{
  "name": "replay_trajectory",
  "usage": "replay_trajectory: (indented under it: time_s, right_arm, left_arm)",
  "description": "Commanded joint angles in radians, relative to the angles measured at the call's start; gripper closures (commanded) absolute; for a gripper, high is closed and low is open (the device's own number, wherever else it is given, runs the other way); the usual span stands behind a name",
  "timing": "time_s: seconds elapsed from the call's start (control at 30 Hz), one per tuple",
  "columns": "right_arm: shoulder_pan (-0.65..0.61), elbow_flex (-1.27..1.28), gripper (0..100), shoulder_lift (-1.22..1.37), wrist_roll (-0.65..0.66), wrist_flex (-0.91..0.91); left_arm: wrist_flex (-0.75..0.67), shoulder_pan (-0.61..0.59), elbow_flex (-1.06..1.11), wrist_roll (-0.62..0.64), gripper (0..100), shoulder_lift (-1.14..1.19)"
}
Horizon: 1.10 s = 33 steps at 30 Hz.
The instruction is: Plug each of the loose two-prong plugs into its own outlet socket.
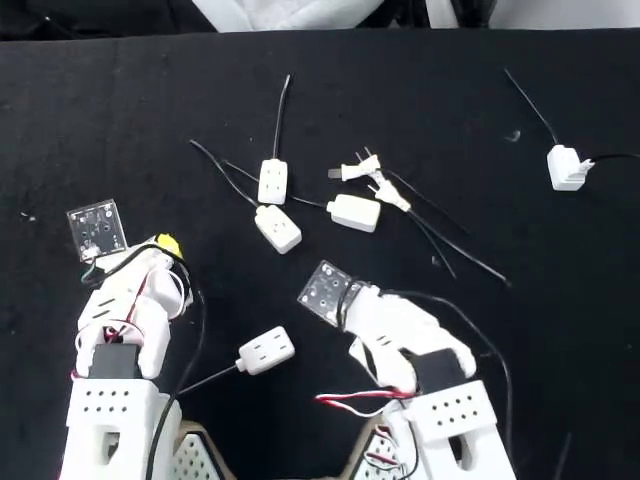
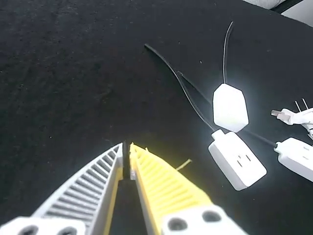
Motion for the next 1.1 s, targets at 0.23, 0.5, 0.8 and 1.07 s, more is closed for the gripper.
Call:
replay_trajectory:
  time_s: [0.23, 0.5, 0.8, 1.07]
  right_arm:
    - [-0.074, 0.059, 86.8, -0.045, 0.006, -0.043]
    - [-0.086, -0.131, 86.8, 0.033, 0.063, 0.064]
    - [-0.087, -0.351, 86.8, 0.538, 0.063, -0.018]
    - [-0.104, -0.371, 87.1, 0.776, 0.069, -0.19]
  left_arm:
    - [-0.025, -0.008, -0.053, 0.0, 97, 0.002]
    - [-0.025, -0.008, -0.053, 0.003, 97, 0.002]
    - [-0.025, -0.008, -0.041, 0.003, 97, -0.006]
    - [-0.025, -0.008, -0.041, 0.003, 97, -0.006]
